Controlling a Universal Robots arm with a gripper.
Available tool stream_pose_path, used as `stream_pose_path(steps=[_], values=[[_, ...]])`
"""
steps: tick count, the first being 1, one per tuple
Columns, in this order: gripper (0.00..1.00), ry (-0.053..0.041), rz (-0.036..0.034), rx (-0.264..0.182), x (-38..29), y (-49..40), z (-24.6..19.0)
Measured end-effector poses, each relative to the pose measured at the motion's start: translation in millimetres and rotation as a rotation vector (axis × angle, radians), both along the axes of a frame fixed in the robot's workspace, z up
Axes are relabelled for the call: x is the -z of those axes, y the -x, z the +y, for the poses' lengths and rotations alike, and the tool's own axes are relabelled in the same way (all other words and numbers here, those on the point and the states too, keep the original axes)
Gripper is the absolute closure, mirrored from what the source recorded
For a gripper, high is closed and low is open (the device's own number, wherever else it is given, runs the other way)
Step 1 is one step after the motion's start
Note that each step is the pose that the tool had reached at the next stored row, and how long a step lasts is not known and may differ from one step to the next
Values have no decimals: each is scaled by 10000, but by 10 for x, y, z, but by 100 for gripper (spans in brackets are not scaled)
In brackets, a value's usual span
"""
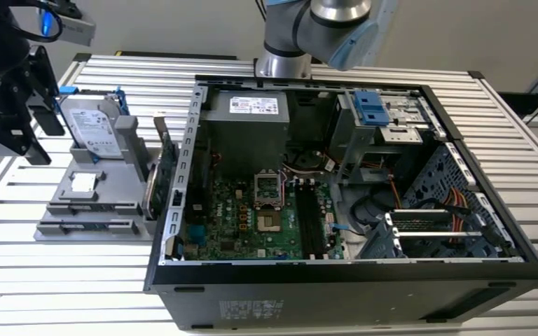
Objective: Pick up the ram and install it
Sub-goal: 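Pick up the ram and move it above insertion slot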
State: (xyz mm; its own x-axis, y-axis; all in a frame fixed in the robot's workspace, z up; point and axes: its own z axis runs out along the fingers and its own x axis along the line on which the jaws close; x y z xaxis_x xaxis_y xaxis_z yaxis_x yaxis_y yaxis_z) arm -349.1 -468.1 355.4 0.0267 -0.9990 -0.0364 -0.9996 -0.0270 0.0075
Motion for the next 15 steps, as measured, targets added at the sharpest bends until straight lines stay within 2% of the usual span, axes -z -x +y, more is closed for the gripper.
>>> stream_pose_path(steps=[11,15], values=[[0,2,1,3,60,0,0],[0,33,1,3,78,0,0]])
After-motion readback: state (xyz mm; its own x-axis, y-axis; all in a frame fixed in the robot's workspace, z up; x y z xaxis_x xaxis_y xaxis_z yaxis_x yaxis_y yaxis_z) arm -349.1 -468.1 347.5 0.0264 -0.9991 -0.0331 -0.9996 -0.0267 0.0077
